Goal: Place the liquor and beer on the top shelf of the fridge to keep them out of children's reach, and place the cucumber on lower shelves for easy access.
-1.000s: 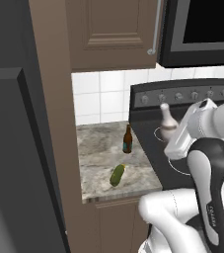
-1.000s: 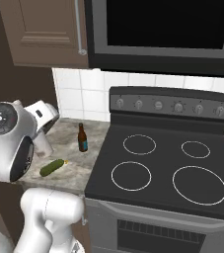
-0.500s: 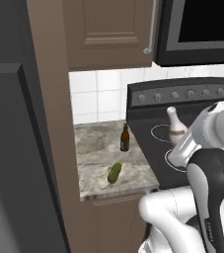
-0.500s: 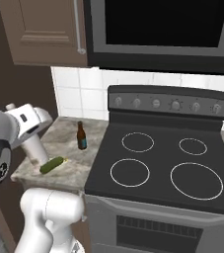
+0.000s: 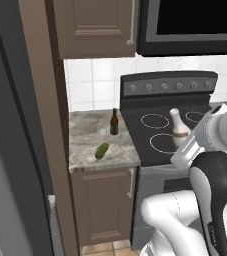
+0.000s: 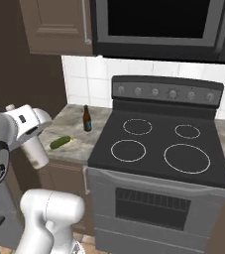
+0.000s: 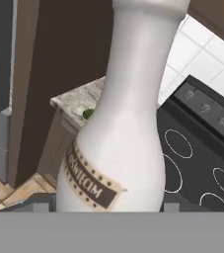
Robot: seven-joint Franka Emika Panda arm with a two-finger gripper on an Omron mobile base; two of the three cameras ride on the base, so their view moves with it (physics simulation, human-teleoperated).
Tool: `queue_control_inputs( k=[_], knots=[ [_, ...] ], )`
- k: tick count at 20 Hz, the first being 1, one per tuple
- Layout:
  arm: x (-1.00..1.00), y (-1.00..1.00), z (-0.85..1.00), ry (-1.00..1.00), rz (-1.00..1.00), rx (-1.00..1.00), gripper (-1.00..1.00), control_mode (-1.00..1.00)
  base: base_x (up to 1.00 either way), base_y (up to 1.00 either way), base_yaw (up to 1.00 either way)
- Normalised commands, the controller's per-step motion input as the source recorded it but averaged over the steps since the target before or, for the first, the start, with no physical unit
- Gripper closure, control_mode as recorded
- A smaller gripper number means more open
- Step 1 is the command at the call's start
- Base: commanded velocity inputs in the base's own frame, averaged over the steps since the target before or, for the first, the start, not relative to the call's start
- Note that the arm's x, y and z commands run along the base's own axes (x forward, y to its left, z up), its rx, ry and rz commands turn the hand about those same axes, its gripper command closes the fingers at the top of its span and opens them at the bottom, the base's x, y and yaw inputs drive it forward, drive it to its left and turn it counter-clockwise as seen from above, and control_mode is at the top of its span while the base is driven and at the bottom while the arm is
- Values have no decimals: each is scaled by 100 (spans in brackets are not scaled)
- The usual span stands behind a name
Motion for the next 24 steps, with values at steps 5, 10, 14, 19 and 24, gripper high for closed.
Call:
queue_control_inputs(
  k=[5,10,14,19,24],
  knots=[
    [0,0,0,0,0,0,100,100,-67,-35,37],
    [0,0,0,0,0,0,100,100,-53,-17,44],
    [0,0,0,0,0,0,100,100,-27,-3,52],
    [0,0,0,0,0,0,100,100,-19,0,55],
    [0,0,0,0,0,0,100,100,-1,11,54]
  ],
)
